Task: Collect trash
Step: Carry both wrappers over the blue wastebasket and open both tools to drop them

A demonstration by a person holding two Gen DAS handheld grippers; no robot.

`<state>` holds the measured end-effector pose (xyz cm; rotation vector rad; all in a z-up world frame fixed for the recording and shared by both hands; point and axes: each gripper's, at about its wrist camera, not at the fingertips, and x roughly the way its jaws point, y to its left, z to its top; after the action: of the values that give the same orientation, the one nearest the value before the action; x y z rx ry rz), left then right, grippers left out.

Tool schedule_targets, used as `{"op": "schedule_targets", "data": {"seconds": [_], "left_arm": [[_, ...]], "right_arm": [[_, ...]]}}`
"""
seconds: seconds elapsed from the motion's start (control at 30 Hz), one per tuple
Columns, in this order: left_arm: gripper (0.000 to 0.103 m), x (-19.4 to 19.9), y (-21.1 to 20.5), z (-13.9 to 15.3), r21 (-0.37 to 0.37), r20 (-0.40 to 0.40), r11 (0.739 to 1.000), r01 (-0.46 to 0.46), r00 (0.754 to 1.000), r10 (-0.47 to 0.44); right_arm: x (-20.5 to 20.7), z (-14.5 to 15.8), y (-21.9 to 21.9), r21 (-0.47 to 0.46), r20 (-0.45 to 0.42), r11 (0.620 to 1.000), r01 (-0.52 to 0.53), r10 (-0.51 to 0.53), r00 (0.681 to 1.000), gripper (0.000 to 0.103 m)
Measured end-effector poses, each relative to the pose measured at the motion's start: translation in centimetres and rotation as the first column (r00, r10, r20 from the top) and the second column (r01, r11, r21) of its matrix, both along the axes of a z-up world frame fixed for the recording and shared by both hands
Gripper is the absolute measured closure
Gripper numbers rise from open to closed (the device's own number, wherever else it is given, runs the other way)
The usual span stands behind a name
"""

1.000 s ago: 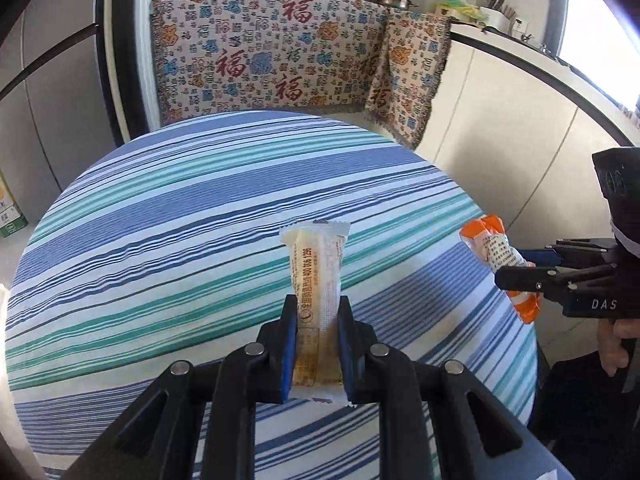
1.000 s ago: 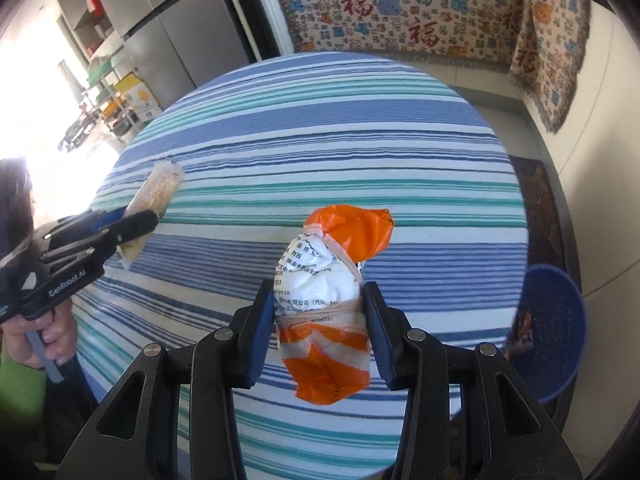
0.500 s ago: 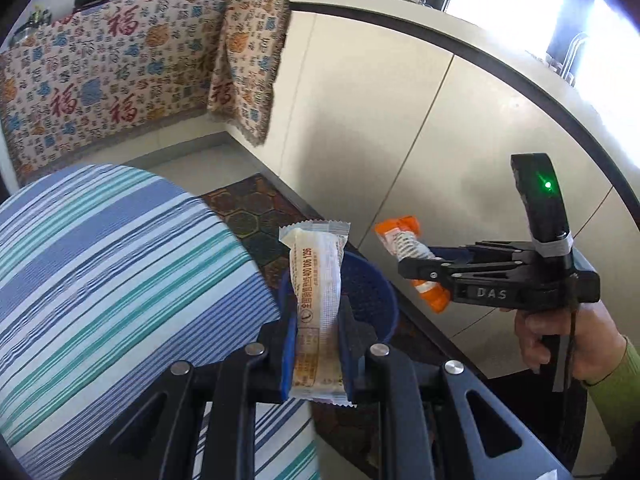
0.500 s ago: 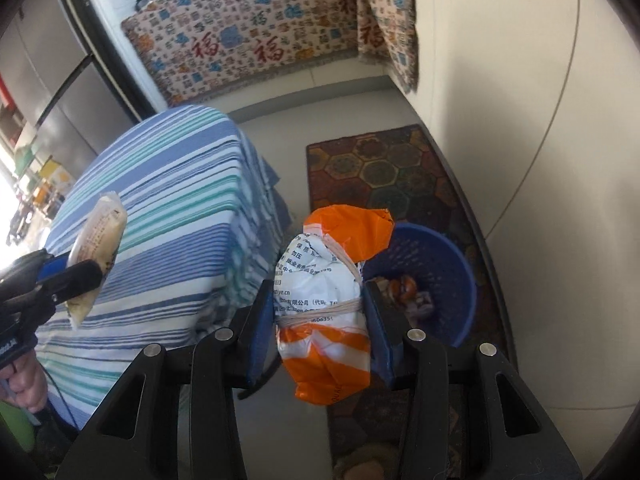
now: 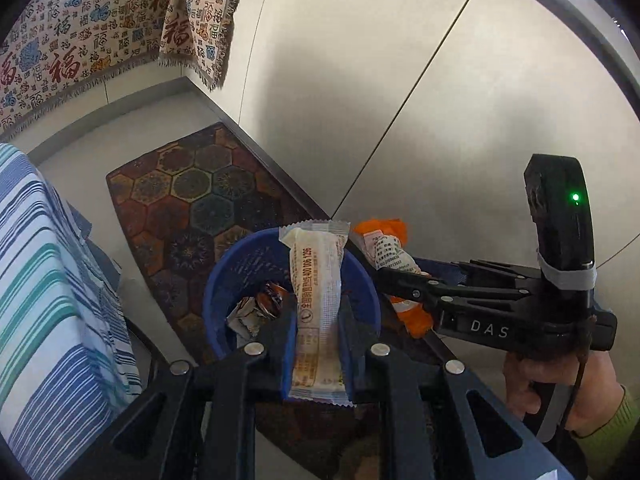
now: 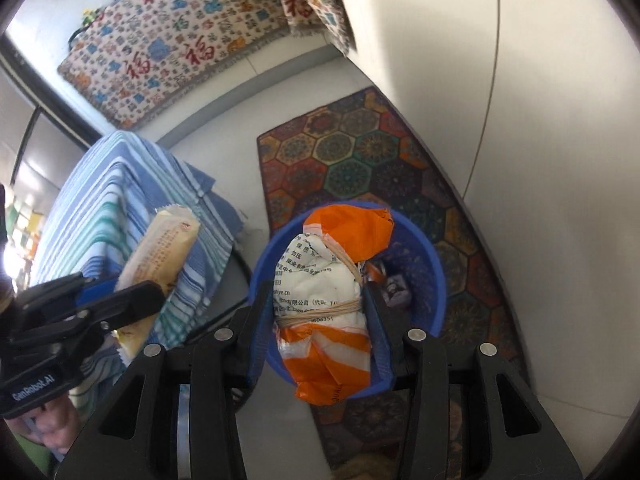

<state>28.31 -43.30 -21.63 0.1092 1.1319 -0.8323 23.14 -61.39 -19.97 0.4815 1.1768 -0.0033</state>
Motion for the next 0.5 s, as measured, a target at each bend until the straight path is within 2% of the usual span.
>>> {"op": "schedule_targets", "data": {"seconds": [0.03, 0.07, 0.1, 0.13, 0.17, 0.23, 0.3, 0.37, 0.43, 0.5], "left_arm": [[0.082, 0.2, -0.6, -0.5, 0.006, -0.003, 1.000, 0.010, 1.000, -0.010], [0.079, 0.5, -1.2, -1.2, 0.014, -0.006, 1.000, 0.017, 1.000, -0.017], [0.067, 0.2, -1.5, -1.4, 0.024, -0.001, 1.000, 0.012, 1.000, -0.012], [0.061, 0.5, -1.8, -1.8, 0.035, 0.008, 0.999, 0.001, 1.000, -0.001], [0.054, 0.6, -2.0, -2.0, 0.033, 0.021, 0.999, -0.013, 1.000, 0.012], [0.054, 0.7, -2.2, -2.0, 0.012, 0.042, 1.000, -0.028, 0.999, 0.028], [0.053, 0.6, -2.1, -1.7, 0.016, 0.066, 0.999, -0.036, 0.997, 0.034], [0.049, 0.1, -2.1, -0.8, 0.024, 0.104, 0.999, -0.037, 0.994, 0.035], [0.042, -0.7, -1.9, 0.5, 0.035, 0.176, 0.998, -0.046, 0.984, 0.039], [0.031, -2.5, -1.3, 2.2, 0.049, 0.243, 0.997, -0.051, 0.969, 0.037]], "right_arm": [[0.2, -0.7, -0.4, 0.021, -0.007, 1.000, 0.006, -0.006, 1.000, 0.054], [0.2, -1.3, -0.8, 0.038, -0.012, 0.999, 0.012, -0.012, 1.000, 0.047], [0.3, -1.9, -1.2, 0.048, -0.008, 0.998, 0.027, -0.027, 1.000, 0.031], [0.0, -2.0, -1.4, 0.052, -0.004, 0.998, 0.041, -0.041, 0.999, 0.026], [-0.1, -2.1, -1.6, 0.051, -0.004, 0.997, 0.056, -0.056, 0.998, 0.025], [-0.5, -2.1, -2.2, 0.041, -0.002, 0.996, 0.081, -0.081, 0.997, 0.023], [-0.8, -1.5, -2.5, 0.017, 0.010, 0.994, 0.104, -0.104, 0.995, 0.009], [-1.4, -0.4, -2.6, -0.030, 0.015, 0.992, 0.124, -0.124, 0.992, 0.001], [-2.2, 1.2, -2.4, -0.074, 0.011, 0.987, 0.142, -0.142, 0.990, 0.000], [-3.5, 2.9, -2.1, -0.095, 0.019, 0.984, 0.151, -0.150, 0.988, 0.000]]}}
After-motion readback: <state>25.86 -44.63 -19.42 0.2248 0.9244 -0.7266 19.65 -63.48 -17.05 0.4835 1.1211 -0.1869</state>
